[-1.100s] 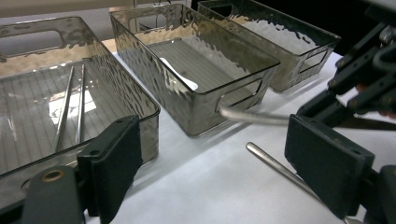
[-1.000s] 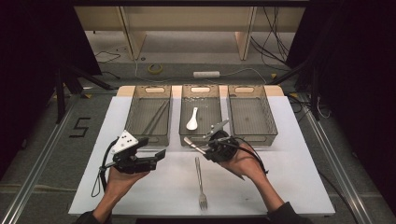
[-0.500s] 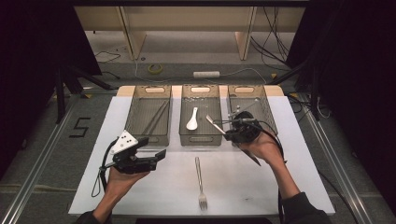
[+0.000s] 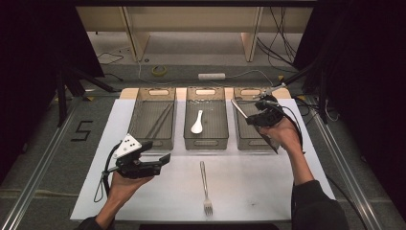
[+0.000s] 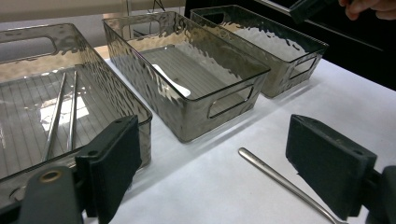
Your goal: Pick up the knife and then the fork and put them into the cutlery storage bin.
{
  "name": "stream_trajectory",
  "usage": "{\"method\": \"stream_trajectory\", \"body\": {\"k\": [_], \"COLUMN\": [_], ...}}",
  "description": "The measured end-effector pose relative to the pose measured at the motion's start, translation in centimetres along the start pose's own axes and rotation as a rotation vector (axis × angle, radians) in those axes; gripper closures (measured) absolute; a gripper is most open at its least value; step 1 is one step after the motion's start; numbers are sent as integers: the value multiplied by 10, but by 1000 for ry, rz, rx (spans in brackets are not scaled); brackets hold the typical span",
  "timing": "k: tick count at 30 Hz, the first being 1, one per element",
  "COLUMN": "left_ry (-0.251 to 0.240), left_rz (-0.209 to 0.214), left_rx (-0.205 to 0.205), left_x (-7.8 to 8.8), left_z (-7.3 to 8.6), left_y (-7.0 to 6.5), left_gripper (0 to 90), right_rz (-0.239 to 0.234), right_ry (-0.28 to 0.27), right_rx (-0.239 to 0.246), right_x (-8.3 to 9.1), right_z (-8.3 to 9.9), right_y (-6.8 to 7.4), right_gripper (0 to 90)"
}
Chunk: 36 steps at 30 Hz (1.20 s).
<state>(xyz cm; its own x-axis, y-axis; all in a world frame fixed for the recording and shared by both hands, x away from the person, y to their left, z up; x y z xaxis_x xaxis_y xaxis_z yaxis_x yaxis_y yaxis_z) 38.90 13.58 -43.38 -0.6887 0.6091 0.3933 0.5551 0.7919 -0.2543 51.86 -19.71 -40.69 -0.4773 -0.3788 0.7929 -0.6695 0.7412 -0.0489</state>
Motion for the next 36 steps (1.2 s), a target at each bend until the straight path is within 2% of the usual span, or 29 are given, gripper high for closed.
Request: {"method": "stream_trajectory", "body": {"k": [6, 16, 30, 36], "left_ry": [-6, -8, -19, -18], "left_rz": [3, 11, 21, 22], "left_rx": [1, -7, -8, -8], "left_x": [0, 1, 2, 2], "left_z": [-1, -1, -2, -2], "left_y": [-1, -2, -4, -4], "left_gripper": [176, 175, 175, 174], "right_rz": [34, 63, 98, 111], "right_ry": [9, 15, 20, 27], "right_rx": [-52, -116, -169, -175], "right_x": [-7, -22, -38, -44], "right_z": [-5, -16, -24, -25], "right_y": [-21, -40, -53, -58], "right_gripper": [806, 806, 806, 805]}}
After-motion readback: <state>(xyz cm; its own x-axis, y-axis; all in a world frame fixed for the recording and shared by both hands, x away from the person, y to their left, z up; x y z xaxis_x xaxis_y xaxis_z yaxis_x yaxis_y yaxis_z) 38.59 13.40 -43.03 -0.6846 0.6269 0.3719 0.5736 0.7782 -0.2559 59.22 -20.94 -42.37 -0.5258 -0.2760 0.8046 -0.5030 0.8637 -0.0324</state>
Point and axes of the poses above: each handheld gripper's, and its own axes: x roughly backward along the jaws, z roughly out of its underside, y roughly to its left, the point moved 7 cm from there along -x, roughly forward along the jaws, and after that the axes turned 7 degrees about x, right-handed, at the moved point
